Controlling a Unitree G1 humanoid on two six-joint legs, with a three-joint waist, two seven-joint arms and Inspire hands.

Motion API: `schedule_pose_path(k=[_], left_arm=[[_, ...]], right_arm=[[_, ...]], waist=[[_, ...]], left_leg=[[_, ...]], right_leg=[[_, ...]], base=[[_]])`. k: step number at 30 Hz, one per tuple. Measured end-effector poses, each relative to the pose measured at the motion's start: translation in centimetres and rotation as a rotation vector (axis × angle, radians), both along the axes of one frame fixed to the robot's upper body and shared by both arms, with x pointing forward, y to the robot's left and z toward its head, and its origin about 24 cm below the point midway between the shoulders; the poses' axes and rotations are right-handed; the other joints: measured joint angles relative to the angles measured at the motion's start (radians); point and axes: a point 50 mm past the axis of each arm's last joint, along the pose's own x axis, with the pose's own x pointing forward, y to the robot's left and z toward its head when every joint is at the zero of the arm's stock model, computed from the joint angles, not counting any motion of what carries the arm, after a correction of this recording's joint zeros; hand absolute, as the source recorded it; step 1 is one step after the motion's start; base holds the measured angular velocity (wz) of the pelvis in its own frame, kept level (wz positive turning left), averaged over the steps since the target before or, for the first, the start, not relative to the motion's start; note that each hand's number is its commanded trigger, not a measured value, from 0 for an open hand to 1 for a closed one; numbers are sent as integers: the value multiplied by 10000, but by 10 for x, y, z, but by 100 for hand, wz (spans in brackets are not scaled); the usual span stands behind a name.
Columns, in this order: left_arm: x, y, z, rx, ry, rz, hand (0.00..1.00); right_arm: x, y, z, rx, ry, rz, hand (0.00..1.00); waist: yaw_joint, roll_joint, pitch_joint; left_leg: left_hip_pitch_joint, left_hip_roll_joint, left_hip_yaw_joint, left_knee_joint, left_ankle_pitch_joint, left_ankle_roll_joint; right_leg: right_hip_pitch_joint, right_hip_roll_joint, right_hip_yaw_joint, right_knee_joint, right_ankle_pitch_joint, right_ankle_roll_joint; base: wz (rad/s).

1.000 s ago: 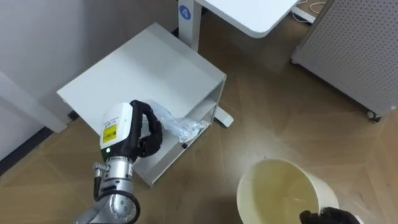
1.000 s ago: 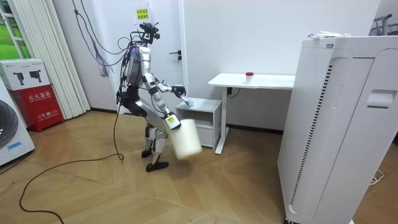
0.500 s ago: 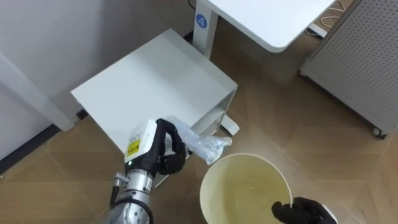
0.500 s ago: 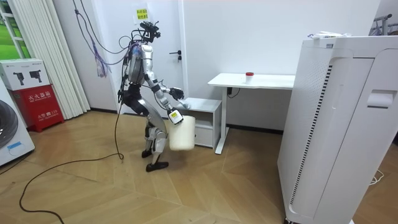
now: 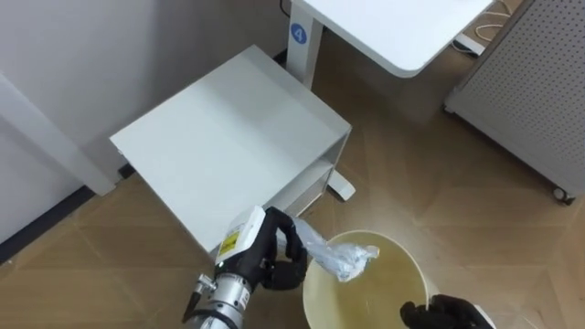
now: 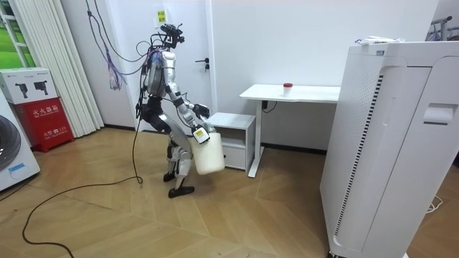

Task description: Pick garbage

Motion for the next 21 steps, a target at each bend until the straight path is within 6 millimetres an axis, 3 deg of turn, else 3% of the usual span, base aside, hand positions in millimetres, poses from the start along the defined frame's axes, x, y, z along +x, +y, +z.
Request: schedule_pose_path(k=[4,8,11,12,13,14,15,21], left_arm=[[-4,-2,-4,76,247,-255,100],[-11,-7,-8,-3,623,-705,100],[-16,-11,-9,-135,842,-1013,100],[-17,-12,-11,-114,975,-1113,93],[-18,-12,-12,-115,1068,-1163,56],[-20,-12,-14,-193,1278,-1189,4],[-23,-12,-17,-197,1484,-1286,0],[-40,-9,-32,-219,2406,-1491,0]], right_arm=[[0,0,0,-8,9,-20,100],[-3,-1,-2,-19,94,-44,100],[-4,0,-2,-41,109,-36,100],[-4,0,-3,-87,131,-9,100],[-4,0,-3,-90,135,-12,100],[-4,1,-3,-71,137,-11,100],[-4,2,-3,-63,149,11,100],[-4,3,-3,73,130,-106,100]], waist=[[3,14,-20],[-9,60,-193],[-11,66,-204],[-14,66,-205],[-9,66,-204],[-12,57,-209],[-8,54,-212],[-3,45,-214]], left_leg=[[17,-2,19,-31,0,0],[105,-2,109,-114,3,-4],[132,3,132,-127,9,-9],[143,5,136,-150,27,-4],[151,6,136,-178,36,-9],[181,-2,142,-268,80,-10],[197,0,158,-347,116,-2],[199,-3,213,-573,165,0]], right_leg=[[-14,0,24,3,0,0],[10,5,75,-16,0,0],[28,26,134,-24,1,1],[40,84,137,-53,20,11],[49,117,140,-95,43,23],[72,137,157,-189,95,31],[85,141,159,-284,148,30],[93,144,107,-585,276,52]], base=[[-1],[-3],[0],[0],[-3],[-4],[-4],[-1]])
